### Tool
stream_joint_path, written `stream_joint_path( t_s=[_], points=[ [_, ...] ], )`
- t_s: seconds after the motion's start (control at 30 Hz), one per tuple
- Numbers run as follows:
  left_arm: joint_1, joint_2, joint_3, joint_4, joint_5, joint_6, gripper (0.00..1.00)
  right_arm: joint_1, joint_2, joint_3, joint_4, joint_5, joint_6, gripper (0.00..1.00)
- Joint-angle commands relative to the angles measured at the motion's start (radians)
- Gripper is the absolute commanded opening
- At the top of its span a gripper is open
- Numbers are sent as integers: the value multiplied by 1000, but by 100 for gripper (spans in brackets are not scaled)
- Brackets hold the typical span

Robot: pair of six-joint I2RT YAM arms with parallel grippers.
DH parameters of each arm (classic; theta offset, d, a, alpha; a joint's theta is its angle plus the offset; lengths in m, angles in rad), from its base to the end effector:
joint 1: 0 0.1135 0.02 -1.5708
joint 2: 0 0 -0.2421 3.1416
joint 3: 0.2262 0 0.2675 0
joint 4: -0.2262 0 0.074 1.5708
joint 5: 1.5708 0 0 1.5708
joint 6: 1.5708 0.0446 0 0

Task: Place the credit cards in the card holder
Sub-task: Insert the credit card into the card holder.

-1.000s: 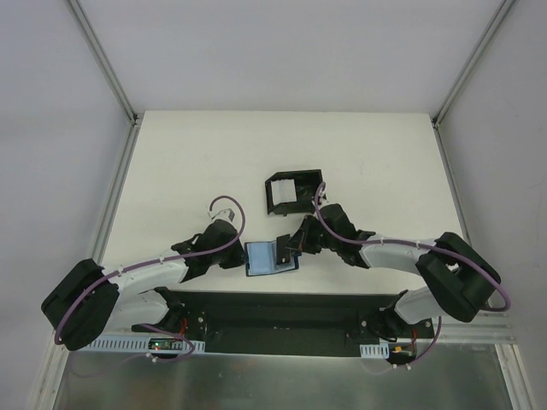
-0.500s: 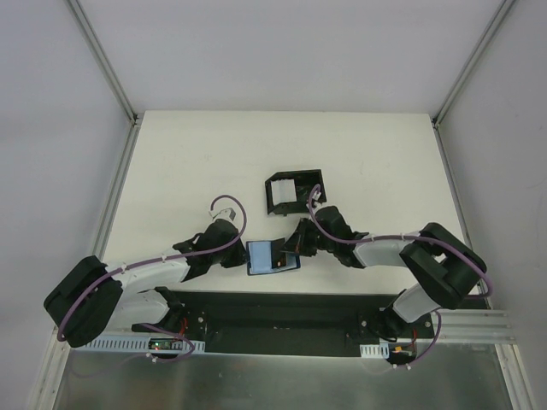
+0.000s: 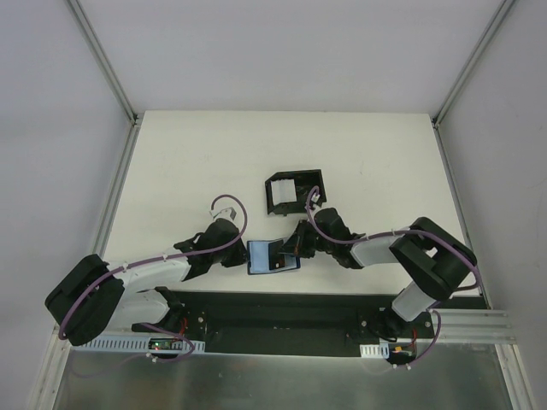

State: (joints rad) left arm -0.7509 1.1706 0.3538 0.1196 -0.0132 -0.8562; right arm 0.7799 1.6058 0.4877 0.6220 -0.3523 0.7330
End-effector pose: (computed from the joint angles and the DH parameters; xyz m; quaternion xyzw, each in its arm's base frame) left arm 0.1750 -0.1625 0.1114 -0.0505 0.9047 -0.3004 0.2980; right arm 0.2013 0.2207 0.0921 -0.1095 0.8434 0.4554 0.2632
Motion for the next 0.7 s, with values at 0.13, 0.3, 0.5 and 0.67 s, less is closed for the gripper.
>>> stream_joint_path(
  t_s=[0.13, 0.3, 0.5, 0.67],
  points=[
    [7, 32, -3, -63, -47, 11, 0, -10, 43, 8, 47, -20, -21, 0],
    [7, 24, -7, -63, -48, 20, 0, -47, 39, 5, 38, -40, -44, 0],
    [7, 17, -16, -63, -53, 16, 0, -50, 71, 26, 30, -85, -52, 1],
    [7, 21, -10, -63, -51, 14, 0, -13, 106, 60, 42, -100, -37, 0]
  ],
)
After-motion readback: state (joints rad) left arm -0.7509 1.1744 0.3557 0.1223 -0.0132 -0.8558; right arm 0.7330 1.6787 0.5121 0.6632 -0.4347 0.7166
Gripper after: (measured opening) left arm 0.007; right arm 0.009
